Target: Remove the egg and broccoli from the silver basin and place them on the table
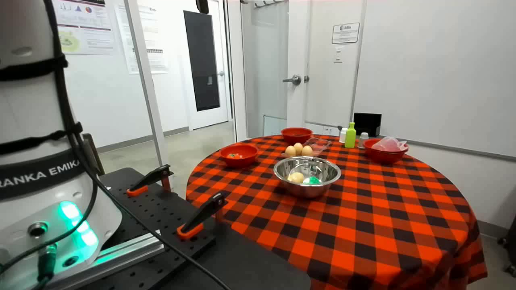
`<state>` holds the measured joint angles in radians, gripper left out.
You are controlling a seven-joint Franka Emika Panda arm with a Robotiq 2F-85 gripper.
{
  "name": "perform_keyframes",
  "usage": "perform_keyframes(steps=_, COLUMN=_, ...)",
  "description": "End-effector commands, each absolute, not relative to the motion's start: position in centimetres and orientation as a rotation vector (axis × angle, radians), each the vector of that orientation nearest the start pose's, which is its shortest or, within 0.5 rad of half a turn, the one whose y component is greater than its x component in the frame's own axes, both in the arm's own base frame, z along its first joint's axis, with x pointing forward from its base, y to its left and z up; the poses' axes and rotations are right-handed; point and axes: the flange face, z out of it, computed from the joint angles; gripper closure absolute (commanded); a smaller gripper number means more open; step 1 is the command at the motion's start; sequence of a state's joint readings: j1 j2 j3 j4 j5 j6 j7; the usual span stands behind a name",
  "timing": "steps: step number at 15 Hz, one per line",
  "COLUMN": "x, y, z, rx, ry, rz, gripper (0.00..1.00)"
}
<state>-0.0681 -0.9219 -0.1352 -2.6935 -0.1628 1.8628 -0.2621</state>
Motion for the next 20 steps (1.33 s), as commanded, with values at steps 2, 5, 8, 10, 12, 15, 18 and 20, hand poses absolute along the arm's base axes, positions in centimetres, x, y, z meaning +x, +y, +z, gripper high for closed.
perform_keyframes(steps=2, x=28.2, y=-7.3, z=49.4, rx=-3.198, ry=-0.236, rz=-0.121, gripper=0.0)
perform_keyframes(steps=5, x=28.5, y=-7.3, z=48.9, rx=-3.199, ry=-0.2, rz=-0.09, gripper=0.0)
perform_keyframes(steps=8, x=29.4, y=-7.3, z=47.5, rx=-3.187, ry=-0.205, rz=-0.016, gripper=0.0)
perform_keyframes(steps=10, x=30.3, y=-7.2, z=46.2, rx=-3.171, ry=-0.244, rz=0.038, gripper=0.0)
perform_keyframes(steps=12, x=31.4, y=-7.0, z=44.6, rx=-3.15, ry=-0.296, rz=0.109, gripper=0.0)
perform_keyframes(steps=15, x=33.3, y=-6.8, z=41.8, rx=-3.132, ry=-0.361, rz=0.192, gripper=0.0)
perform_keyframes(steps=18, x=35.7, y=-6.5, z=38.8, rx=-3.116, ry=-0.44, rz=0.214, gripper=0.0)
perform_keyframes(steps=20, x=37.5, y=-6.4, z=36.7, rx=-3.11, ry=-0.478, rz=0.229, gripper=0.0)
